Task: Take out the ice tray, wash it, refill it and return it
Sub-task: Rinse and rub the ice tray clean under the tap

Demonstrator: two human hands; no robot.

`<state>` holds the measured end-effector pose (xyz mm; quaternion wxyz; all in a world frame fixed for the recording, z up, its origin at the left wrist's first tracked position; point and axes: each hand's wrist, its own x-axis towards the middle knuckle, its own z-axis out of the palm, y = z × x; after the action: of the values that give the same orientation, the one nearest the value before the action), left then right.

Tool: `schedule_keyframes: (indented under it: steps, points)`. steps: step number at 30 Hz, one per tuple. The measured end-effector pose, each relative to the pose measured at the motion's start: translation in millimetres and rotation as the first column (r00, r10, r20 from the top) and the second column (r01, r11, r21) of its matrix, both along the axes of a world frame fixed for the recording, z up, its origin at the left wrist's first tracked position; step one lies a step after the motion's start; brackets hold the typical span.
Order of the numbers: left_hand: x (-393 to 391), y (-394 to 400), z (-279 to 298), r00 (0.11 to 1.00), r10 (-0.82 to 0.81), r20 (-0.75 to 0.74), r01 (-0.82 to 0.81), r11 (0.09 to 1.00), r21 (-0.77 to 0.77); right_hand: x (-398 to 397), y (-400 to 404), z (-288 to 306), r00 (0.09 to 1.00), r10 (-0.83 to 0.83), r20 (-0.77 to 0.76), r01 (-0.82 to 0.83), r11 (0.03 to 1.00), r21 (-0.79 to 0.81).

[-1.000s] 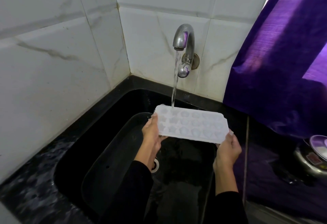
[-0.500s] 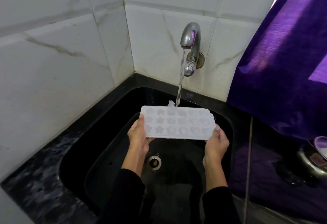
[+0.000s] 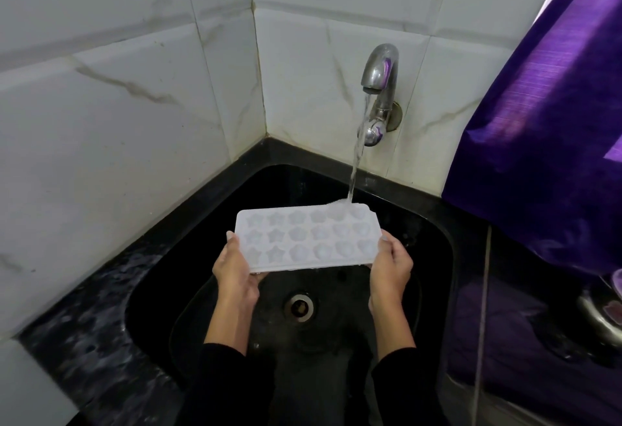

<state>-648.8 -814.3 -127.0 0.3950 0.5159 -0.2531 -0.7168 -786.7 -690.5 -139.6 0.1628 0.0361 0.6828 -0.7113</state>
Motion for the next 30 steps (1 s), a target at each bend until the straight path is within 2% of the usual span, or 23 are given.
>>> schedule_keyframes:
  steps: [15,20,24,27,30]
  points:
    - [-3.0,-19.7,5.6,0.998,0.07,0.004,-0.07,0.998,-0.003,-13.7,-35.1,13.7,0.992,0.114,-0.05,-0.109,0.989,0.1]
    - [-18.1,-23.7,7.3,0.997,0.079,-0.01,-0.079,0.997,-0.015,-37.5,-40.4,23.4,0.978,0.182,-0.105,-0.152,0.958,0.243]
    - [-29.2,-24.9,5.2,0.998,0.066,-0.008,-0.066,0.998,-0.004,-58.9,-44.8,38.5,0.945,0.228,-0.233,-0.119,0.907,0.404]
    - [-38.3,-21.6,1.5,0.999,0.035,-0.003,-0.035,0.999,-0.001,-72.1,-53.3,52.8,0.924,0.225,-0.31,-0.098,0.922,0.375]
    - [-48.5,-17.2,-0.5,1.0,0.0,-0.008,0.0,1.0,0.013,-85.7,-65.3,70.4,0.931,0.208,-0.3,-0.122,0.952,0.282]
